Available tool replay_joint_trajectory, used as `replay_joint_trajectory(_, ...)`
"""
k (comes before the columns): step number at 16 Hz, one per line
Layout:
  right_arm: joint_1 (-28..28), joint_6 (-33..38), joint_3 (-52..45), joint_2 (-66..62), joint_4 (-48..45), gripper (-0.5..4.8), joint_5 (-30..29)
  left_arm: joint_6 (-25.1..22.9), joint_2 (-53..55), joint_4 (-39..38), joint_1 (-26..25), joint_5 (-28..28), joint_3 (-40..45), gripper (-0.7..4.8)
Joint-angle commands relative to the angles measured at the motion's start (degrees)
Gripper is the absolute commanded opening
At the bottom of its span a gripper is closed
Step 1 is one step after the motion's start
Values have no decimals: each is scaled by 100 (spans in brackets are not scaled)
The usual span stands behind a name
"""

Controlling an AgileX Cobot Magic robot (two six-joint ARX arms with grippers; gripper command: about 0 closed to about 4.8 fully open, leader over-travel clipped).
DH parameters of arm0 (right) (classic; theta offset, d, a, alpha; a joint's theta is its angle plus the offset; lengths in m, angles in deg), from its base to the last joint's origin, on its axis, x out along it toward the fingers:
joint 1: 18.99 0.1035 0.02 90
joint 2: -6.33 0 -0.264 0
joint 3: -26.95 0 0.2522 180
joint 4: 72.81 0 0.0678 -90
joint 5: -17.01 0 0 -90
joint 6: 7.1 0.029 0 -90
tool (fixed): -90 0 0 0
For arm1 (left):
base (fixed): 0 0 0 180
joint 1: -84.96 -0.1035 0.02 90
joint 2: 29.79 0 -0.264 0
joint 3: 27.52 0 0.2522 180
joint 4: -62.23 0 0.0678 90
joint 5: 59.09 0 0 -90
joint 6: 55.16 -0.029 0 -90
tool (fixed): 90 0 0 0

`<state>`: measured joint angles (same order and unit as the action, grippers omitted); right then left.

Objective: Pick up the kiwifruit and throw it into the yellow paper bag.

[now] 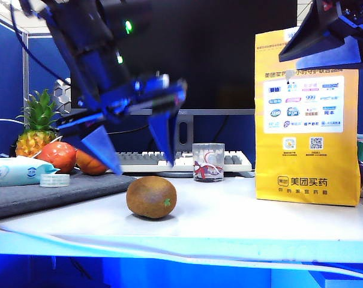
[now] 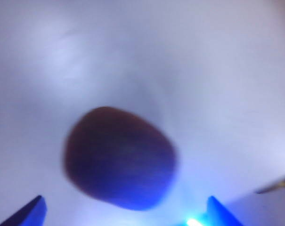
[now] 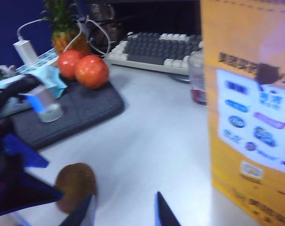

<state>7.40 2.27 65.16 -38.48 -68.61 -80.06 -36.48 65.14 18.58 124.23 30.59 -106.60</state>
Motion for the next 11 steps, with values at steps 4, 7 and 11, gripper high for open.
replay_joint_trajectory(4, 4, -44, 28, 13, -98, 170, -205, 330, 256, 79, 31, -343, -35, 479)
replay_joint_trajectory(7, 4, -48, 26, 11, -92, 170, -208, 584, 400, 372, 39, 35, -37, 479)
replay_joint_trajectory(11, 4, -297, 17, -20, 358, 170, -210, 800, 501, 656, 39, 275, -37, 479)
